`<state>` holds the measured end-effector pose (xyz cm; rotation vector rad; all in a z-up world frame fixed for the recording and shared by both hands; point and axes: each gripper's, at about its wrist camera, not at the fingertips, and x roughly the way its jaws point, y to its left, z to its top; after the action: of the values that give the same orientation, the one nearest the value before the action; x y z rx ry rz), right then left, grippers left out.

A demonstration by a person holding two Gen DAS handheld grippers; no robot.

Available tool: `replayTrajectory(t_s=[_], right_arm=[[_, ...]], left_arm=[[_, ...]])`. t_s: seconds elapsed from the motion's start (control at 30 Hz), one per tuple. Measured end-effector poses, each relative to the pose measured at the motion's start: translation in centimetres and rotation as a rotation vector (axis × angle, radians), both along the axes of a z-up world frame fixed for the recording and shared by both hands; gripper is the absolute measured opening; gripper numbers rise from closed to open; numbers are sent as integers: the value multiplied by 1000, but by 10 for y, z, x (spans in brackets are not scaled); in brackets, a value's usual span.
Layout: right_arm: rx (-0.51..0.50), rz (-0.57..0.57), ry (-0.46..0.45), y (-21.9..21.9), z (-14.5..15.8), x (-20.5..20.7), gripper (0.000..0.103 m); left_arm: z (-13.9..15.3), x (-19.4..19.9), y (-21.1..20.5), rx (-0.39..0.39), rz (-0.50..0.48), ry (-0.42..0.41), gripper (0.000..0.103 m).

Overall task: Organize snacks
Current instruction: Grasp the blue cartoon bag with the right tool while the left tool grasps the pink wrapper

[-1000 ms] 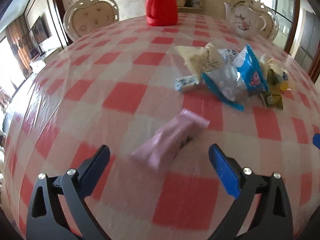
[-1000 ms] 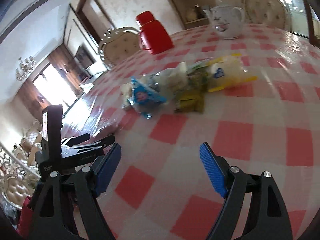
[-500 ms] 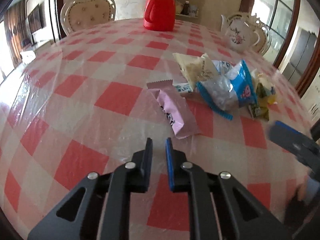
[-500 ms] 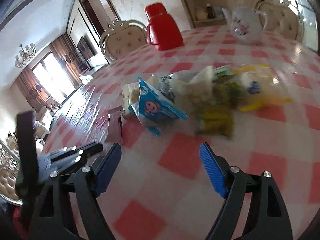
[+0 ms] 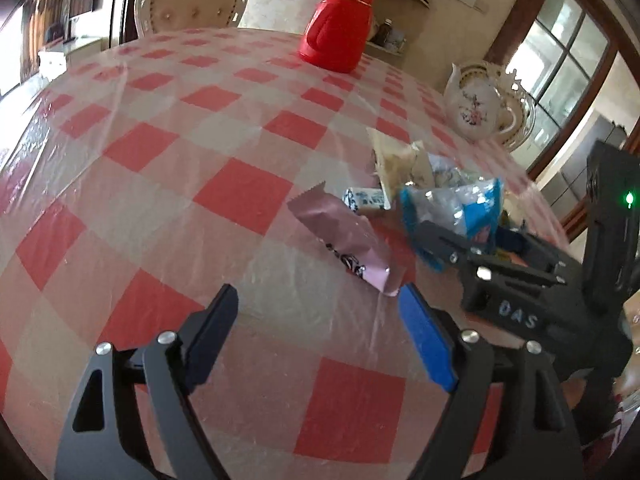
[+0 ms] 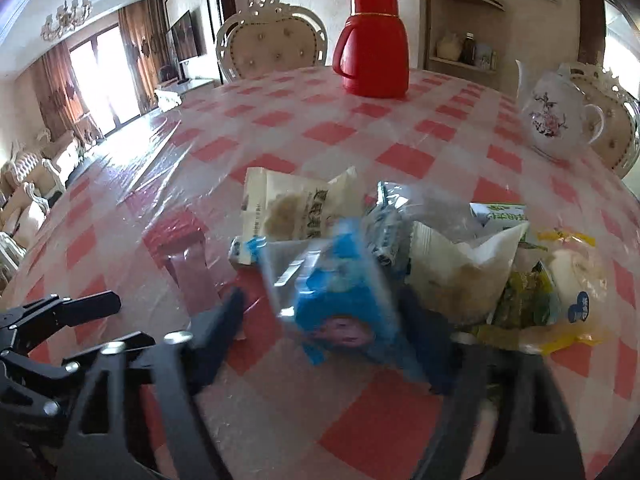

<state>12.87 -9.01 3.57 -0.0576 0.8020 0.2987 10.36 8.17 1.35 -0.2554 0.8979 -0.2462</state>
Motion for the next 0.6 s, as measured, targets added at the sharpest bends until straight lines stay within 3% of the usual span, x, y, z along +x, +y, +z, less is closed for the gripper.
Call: replayTrajectory(t_s=[0.13,0.33,0.47,0.6], right_arm=[[10,-3,-8,-10,4,-20,43],[165,-104,-45,-57,31,-73,41],[266,-162,-33,-81,32,-95,41],[328,-158,-35,-87,36,-98,41]], left_arm=[[0,0,-1,2,-1,-4,83],[0,0,-4,4,7,-1,83],[3,1,-15,-88,74,27,83],[3,12,-42,-20,197,35,83]])
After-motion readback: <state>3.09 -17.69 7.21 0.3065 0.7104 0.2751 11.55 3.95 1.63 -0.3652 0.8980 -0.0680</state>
